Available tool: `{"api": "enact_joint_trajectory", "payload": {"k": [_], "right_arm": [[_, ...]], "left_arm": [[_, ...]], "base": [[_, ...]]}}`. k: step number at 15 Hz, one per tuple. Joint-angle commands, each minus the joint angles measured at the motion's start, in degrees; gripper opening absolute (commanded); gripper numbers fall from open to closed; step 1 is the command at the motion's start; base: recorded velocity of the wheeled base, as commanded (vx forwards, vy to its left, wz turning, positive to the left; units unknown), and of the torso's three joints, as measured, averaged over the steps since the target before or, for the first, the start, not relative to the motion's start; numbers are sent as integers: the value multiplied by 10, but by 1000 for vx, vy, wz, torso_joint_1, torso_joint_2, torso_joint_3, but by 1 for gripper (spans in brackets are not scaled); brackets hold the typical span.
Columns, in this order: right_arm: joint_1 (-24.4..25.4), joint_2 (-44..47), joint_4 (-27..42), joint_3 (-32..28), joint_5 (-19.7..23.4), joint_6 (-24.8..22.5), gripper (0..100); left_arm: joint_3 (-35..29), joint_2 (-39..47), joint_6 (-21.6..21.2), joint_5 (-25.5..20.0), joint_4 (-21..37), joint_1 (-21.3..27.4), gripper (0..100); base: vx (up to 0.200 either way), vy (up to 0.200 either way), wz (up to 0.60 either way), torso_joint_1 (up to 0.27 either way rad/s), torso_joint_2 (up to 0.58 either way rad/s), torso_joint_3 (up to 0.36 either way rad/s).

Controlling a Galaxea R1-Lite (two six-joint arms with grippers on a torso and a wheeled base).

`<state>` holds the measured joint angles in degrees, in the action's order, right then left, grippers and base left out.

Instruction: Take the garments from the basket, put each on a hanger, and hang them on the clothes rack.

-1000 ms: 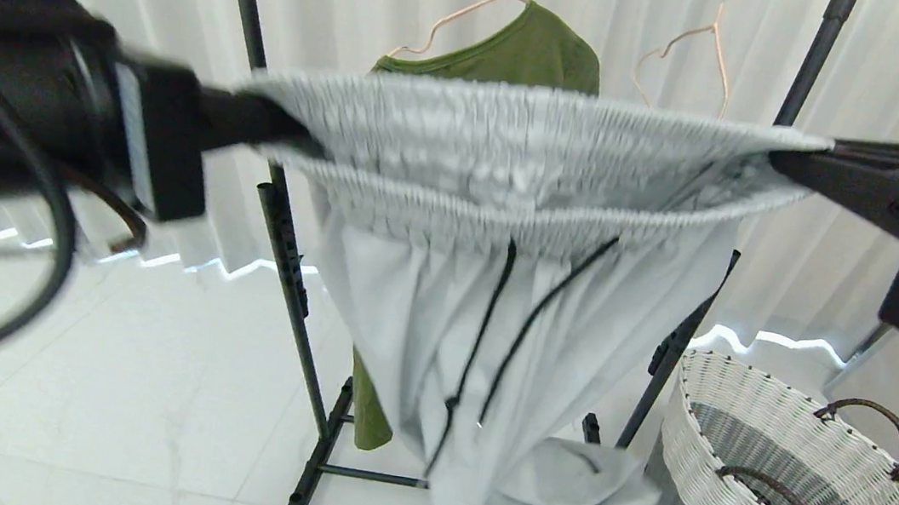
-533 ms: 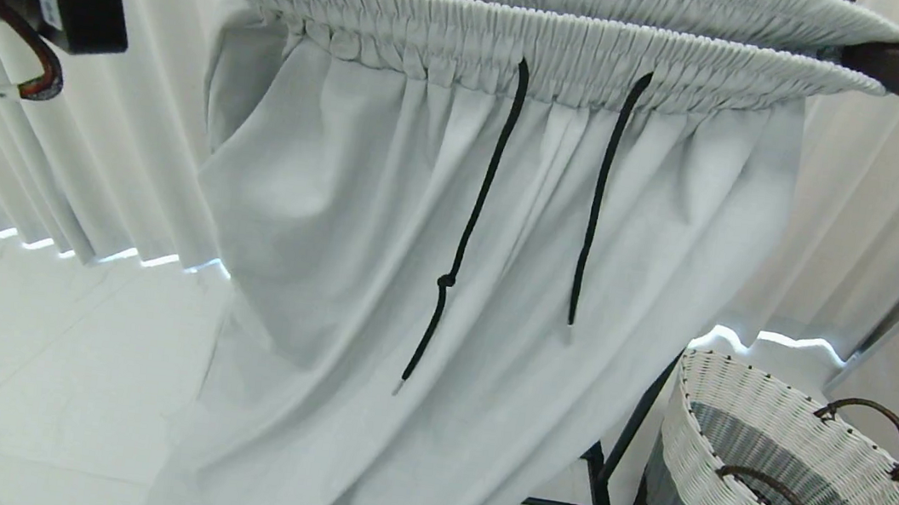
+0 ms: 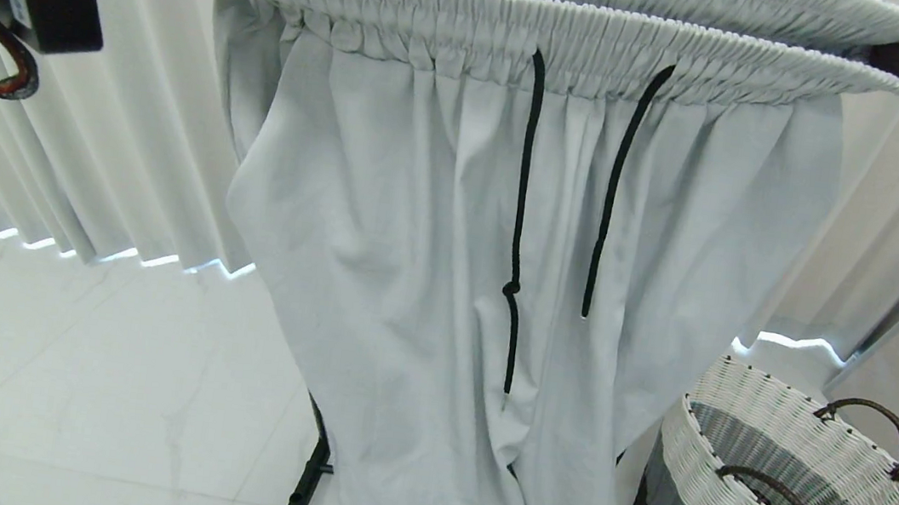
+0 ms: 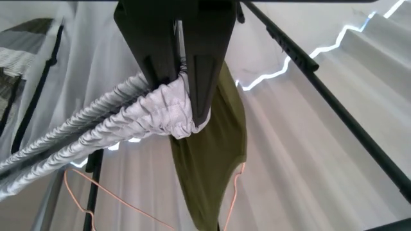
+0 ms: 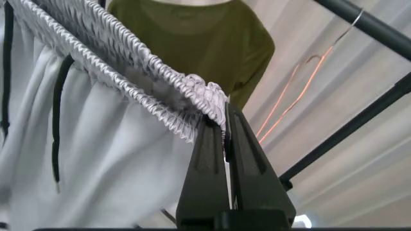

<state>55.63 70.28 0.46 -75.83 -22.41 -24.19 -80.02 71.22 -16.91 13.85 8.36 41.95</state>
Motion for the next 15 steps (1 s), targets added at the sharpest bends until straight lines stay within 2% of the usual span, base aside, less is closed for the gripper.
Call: {"api": "enact_joint_trajectory", "payload": {"k": [1, 2, 5, 6, 7, 8, 9, 10, 12, 15], "right_arm": [[-6, -12, 11, -5, -1, 0, 0], [-7, -24, 41, -12, -1, 3, 0], [-3, -70, 208, -75, 0, 32, 0], [15, -90, 300, -112, 3, 51, 0], [44, -102, 348, -122, 3, 67, 0], [73, -110, 365, -122, 3, 78, 0], [127, -111, 374, -112, 3, 89, 0], [152, -108, 373, -104, 3, 93, 0], [182, -88, 372, -96, 4, 94, 0], [214, -70, 371, -95, 4, 94, 0]], "left_arm": [[-1, 3, -2, 0, 0, 21, 0], [-4, 9, -11, 0, 0, 42, 0], [-24, 38, -23, 5, -1, 68, 0], [-50, 60, -22, 16, -6, 69, 0], [-65, 79, -21, 26, -24, 69, 0], [-70, 93, -20, 36, -42, 69, 0], [-73, 114, -23, 55, -76, 69, 0], [-73, 125, -23, 63, -99, 69, 0], [-79, 142, -23, 74, -124, 69, 0], [-80, 143, -20, 79, -124, 69, 0]], "base": [[0, 0, 0, 0, 0, 0], [0, 0, 0, 0, 0, 0], [0, 0, 0, 0, 0, 0], [0, 0, 0, 0, 0, 0], [0, 0, 0, 0, 0, 0], [0, 0, 0, 0, 0, 0], [0, 0, 0, 0, 0, 0], [0, 0, 0, 0, 0, 0], [0, 0, 0, 0, 0, 0], [0, 0, 0, 0, 0, 0]]}}
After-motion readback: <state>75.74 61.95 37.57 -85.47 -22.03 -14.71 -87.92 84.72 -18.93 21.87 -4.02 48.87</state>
